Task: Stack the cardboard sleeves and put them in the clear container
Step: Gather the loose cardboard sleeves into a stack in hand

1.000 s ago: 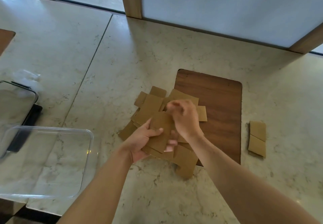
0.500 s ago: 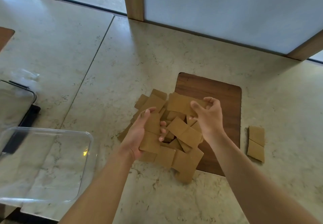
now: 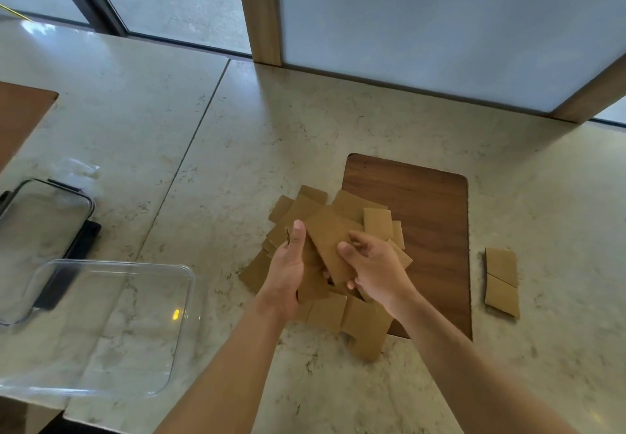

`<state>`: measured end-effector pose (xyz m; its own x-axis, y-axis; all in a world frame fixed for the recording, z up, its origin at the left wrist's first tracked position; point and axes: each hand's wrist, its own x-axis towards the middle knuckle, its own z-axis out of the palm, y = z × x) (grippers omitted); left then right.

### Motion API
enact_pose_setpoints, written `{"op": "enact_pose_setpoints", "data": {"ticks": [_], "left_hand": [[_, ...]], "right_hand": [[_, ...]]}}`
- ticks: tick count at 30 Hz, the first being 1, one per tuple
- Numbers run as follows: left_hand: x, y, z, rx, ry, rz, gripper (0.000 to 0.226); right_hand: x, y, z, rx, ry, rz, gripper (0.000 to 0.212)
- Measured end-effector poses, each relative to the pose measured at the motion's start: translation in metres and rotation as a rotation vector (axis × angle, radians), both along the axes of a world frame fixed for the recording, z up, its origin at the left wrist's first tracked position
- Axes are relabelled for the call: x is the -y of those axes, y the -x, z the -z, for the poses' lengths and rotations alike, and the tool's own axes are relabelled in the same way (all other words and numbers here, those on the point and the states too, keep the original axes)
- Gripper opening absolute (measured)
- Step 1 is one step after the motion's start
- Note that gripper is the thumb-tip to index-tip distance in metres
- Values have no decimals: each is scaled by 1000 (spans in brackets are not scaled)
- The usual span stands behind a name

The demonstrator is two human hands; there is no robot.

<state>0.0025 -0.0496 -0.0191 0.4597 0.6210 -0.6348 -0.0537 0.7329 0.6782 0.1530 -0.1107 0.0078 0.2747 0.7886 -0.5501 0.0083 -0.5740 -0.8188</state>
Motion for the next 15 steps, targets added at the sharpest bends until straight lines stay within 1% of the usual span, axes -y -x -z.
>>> {"op": "enact_pose_setpoints", "data": {"ticks": [1, 3, 4, 5, 6, 8, 9, 11, 12, 13, 15], "left_hand": [[1, -1, -1, 30, 40, -19, 71], [3, -3, 1, 59, 131, -90, 35], [4, -2, 4, 54, 164, -130, 29], [6, 1, 9, 57, 183, -168, 29], [7, 4, 12, 77, 196, -210, 30], [9, 9, 16, 138, 229, -285, 30], [9, 13, 17, 166, 255, -305, 35], [9, 17, 18, 213, 289, -307, 52], [8, 18, 18, 240, 295, -304, 54], [7, 19, 18, 267, 287, -302, 50], [5, 19, 14, 293, 261, -288, 35]], "right_hand": [[2, 8, 1, 162, 24, -119, 17], [11, 22, 8, 520, -4, -381, 38], [15, 25, 11, 615, -35, -412, 42], [16, 23, 12, 642, -60, -347, 39], [16, 17, 13, 640, -71, -233, 34], [19, -3, 24, 683, -9, -23, 32], [20, -11, 29, 724, 72, -24, 35], [22, -21, 38, 843, 244, -230, 65], [24, -23, 43, 881, 268, -317, 75], [25, -26, 47, 891, 258, -345, 80], [24, -35, 52, 833, 206, -239, 81]]}}
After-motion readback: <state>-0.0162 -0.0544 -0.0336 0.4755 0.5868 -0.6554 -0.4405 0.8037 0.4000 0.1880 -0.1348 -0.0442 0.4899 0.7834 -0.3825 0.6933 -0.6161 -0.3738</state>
